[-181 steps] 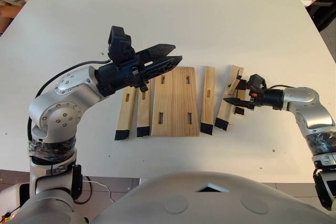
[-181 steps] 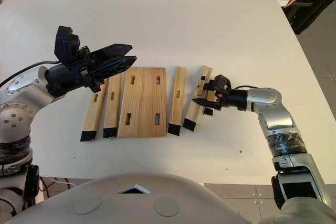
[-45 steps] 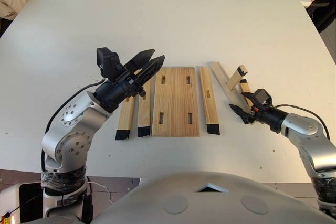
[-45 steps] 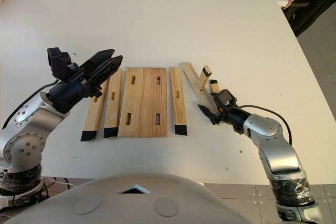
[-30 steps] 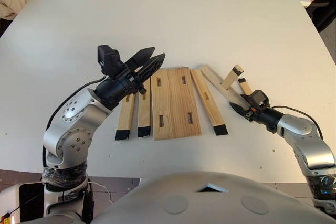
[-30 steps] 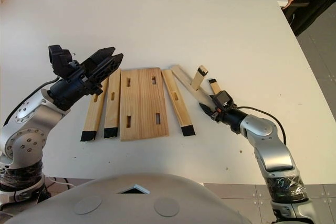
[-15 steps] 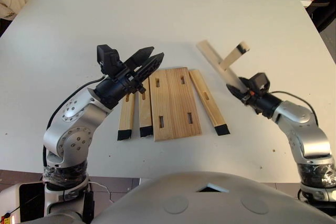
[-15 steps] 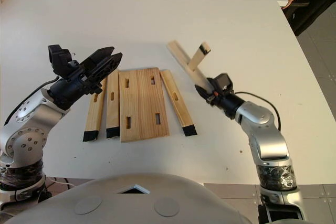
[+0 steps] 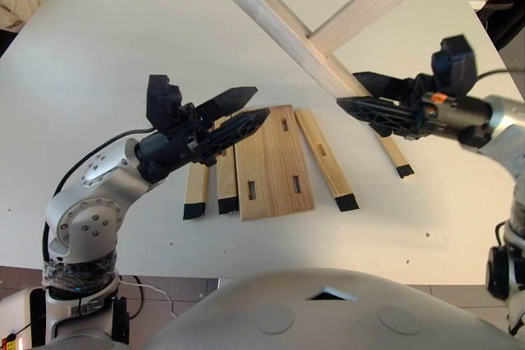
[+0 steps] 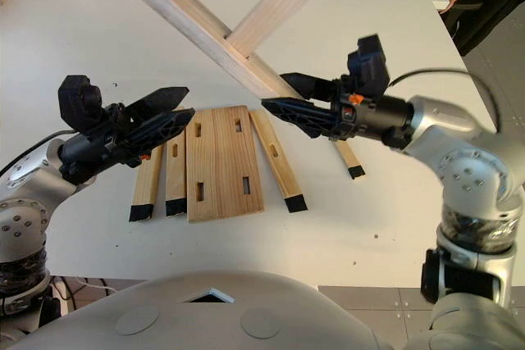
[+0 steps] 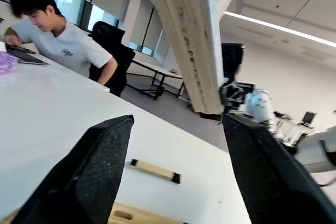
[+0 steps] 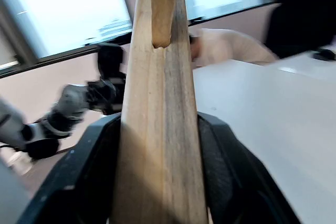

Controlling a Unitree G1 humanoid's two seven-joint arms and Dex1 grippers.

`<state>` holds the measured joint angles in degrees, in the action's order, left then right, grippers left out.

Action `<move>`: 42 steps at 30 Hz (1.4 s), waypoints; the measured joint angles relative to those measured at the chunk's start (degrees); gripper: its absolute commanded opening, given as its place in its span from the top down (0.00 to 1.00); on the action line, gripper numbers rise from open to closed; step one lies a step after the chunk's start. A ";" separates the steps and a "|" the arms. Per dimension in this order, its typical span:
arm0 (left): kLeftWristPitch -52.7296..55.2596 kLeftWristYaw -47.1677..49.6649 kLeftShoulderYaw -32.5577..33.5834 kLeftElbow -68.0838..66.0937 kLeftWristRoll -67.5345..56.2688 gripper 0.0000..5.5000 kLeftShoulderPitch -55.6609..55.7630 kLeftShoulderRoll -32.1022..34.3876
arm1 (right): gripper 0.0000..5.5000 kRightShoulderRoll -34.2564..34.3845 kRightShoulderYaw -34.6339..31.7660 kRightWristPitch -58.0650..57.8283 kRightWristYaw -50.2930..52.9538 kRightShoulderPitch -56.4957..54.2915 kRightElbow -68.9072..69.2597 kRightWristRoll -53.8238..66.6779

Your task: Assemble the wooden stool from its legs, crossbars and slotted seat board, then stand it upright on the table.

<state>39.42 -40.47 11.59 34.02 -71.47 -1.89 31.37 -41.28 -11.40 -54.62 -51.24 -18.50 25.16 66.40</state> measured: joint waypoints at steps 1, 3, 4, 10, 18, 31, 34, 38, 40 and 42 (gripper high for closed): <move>0.16 -0.21 0.00 -0.02 -0.86 0.43 0.35 0.08 | 0.63 -0.34 0.31 -0.28 -0.82 -0.39 -0.38 0.13; 0.57 -0.57 -0.03 -0.24 -2.35 0.43 1.60 0.16 | 0.63 -1.75 2.29 -0.71 -3.76 -0.97 -1.13 -0.07; 0.71 -0.68 -0.11 -0.47 -2.71 0.43 2.10 0.16 | 0.63 -1.95 2.91 -1.00 -4.64 -1.06 -1.30 -0.17; 0.99 -0.44 -0.37 -0.68 -6.22 0.43 4.02 -0.44 | 0.63 -2.30 5.52 -0.97 -8.52 -2.59 -2.87 -2.18; 0.78 1.66 -0.37 -0.38 -7.80 0.43 5.83 -0.63 | 0.63 -2.94 6.54 -1.15 -11.12 -2.82 -3.42 -2.51; 0.56 0.36 -3.02 -0.45 -5.18 0.43 7.64 -0.57 | 0.63 -1.73 7.34 -1.93 -10.17 -2.80 -1.33 -1.31; 0.28 0.02 -3.34 -0.46 -3.76 0.43 7.70 -0.49 | 0.63 -1.70 7.84 -1.91 -9.99 -2.80 -1.35 -1.68; 0.05 -0.01 -3.90 -0.80 -2.64 0.46 7.85 -0.49 | 0.63 -1.74 8.72 -1.16 -10.18 -2.61 -1.37 -3.12; -0.06 -0.05 -3.97 -0.82 -2.42 0.50 7.94 -0.52 | 0.63 -1.80 8.88 -0.95 -10.54 -2.33 -1.36 -3.75; -0.15 -0.84 -3.97 -0.78 -2.45 0.57 7.95 -0.55 | 0.63 -1.80 9.01 -0.65 -10.67 -2.26 -1.37 -4.02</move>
<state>39.27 -41.30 7.62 33.24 -73.92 6.06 30.83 -43.09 -2.39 -55.27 -61.91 -20.76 23.80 62.37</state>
